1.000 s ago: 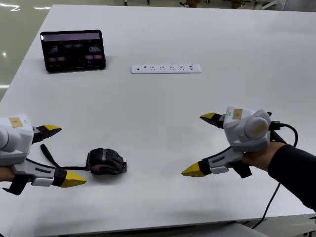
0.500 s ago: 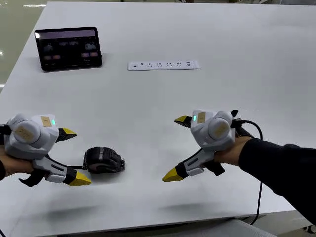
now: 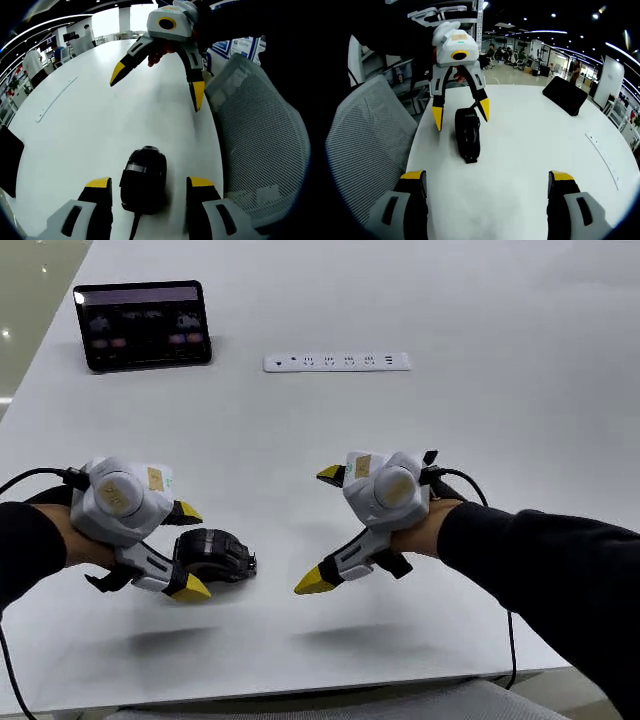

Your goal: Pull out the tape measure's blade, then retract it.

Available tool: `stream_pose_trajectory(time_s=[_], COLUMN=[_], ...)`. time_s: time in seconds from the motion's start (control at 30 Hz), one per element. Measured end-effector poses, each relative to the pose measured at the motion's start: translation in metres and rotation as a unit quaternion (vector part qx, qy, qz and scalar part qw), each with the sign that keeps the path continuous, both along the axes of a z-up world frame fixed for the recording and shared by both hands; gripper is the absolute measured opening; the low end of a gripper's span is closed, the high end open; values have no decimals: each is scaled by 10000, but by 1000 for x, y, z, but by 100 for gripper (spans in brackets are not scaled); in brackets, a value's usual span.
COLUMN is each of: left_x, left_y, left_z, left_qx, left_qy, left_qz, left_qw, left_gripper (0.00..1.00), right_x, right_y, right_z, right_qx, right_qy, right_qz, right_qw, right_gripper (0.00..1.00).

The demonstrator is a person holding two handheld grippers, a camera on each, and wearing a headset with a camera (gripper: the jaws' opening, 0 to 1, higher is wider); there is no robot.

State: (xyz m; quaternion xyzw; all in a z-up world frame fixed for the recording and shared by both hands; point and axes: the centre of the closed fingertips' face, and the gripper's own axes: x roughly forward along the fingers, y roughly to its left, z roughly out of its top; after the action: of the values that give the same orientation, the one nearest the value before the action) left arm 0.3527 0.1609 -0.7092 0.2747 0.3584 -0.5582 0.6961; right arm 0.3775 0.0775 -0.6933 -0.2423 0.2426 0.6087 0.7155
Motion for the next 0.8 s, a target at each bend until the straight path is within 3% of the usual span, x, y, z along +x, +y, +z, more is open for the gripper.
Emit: stream_pose_trajectory(time_s=[0.13,0.23,0.37,0.43,0.53,0.73,0.8], left_x=[3,9,8,8,8,6,7], left_y=[-1,3,2,3,3,4,4], left_z=[-5,-8,-9,-10,-11,-12,-12], left_qx=[108,243,245,316,397,502,501], left_qy=[-39,-189,-116,-154,-145,-379,-387], left_qz=[-91,-109,-149,-241,-228,-377,-397], left_qw=[9999,9995,9995,9991,9988,9973,9972], left_gripper=[40,33,33,32,32,31,31], right_x=[-2,-2,-5,-7,-11,-21,-22], right_y=[9,16,25,29,34,47,49], right_z=[-4,-9,-11,-13,-18,-32,-38], right_qx=[6,-21,24,32,1,-68,-150], right_qy=[-5,-1,-80,-25,78,211,192], right_qz=[158,271,490,556,627,851,901], right_qw=[9999,9996,9988,9984,9980,9961,9956], right_gripper=[89,83,72,63,58,43,37])
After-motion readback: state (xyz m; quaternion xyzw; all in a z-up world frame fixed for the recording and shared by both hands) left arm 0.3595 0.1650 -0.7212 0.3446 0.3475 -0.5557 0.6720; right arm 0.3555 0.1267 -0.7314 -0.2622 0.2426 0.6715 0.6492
